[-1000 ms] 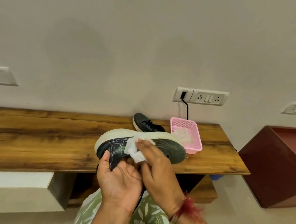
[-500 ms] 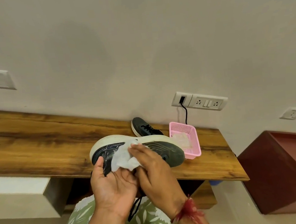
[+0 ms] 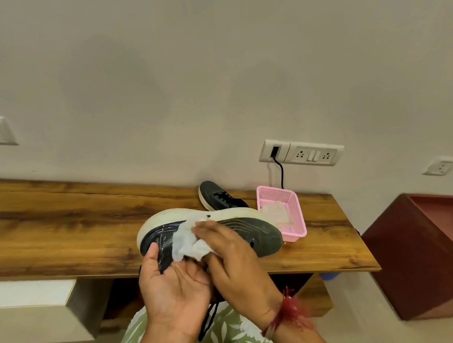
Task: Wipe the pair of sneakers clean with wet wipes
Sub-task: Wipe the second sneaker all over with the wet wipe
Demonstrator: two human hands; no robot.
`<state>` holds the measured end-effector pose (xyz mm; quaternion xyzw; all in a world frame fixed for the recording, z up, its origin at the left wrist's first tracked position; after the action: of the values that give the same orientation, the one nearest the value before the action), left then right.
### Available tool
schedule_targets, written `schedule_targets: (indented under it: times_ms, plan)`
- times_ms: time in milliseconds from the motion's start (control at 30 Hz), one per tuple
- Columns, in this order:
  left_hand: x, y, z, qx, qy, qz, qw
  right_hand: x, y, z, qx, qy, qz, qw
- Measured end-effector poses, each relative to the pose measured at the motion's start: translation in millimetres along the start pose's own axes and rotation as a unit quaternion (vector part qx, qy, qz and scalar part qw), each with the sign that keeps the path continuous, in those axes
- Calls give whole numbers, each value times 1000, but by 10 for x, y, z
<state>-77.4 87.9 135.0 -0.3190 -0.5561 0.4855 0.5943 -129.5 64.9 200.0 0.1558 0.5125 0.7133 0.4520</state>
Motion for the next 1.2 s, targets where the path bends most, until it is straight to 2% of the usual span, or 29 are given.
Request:
schedule_targets:
  times_ms: [100,233,400,533,700,833,967,1000,1133,1200]
  plan:
    - [-23,39,-87,2,-22,-3,1000,24,2,117,10,36,13,999]
    - [-4,-48,-3,-5,2,29,1000,-45,125,-49,36,-15,-43,998]
    - [68,-44,-73,-37,-42,5,998,54,61,135,9,60,-18,998]
    - [80,-55,-55,-71,-51,11,996,27,190,-85,6,-14,-78,997]
    - [75,45,-91,-56,-54,-20,997,139,20,201,17,83,-26,996]
    - [101,-12,-49,-34,-38,-4,999,77,140,-71,-7,-6,-82,997]
    - [99,68,-70,-20,-38,-23,999,161,31,190,10,81,-42,996]
    - [91,72,-66,-21,-35,-25,999,162,47,164,6,79,-45,996]
    - [77,-6,26,-43,-6,0,999,116,285,-222,-71,-48,-137,987]
    - [76,-46,60,-26,10,10,1000,134,337,-442,-206,-130,-163,956]
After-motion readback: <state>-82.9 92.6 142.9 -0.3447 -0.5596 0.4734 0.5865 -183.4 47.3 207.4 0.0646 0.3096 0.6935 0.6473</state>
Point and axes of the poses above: each hand's wrist, its own x-axis away from the middle knuckle, its own y-axis out of the back of the hand, z = x × y, the point moved 10 cm from there along -x, towards the middle knuckle, and after that the axes turned 13 degrees about x, right-handed, at the moved point
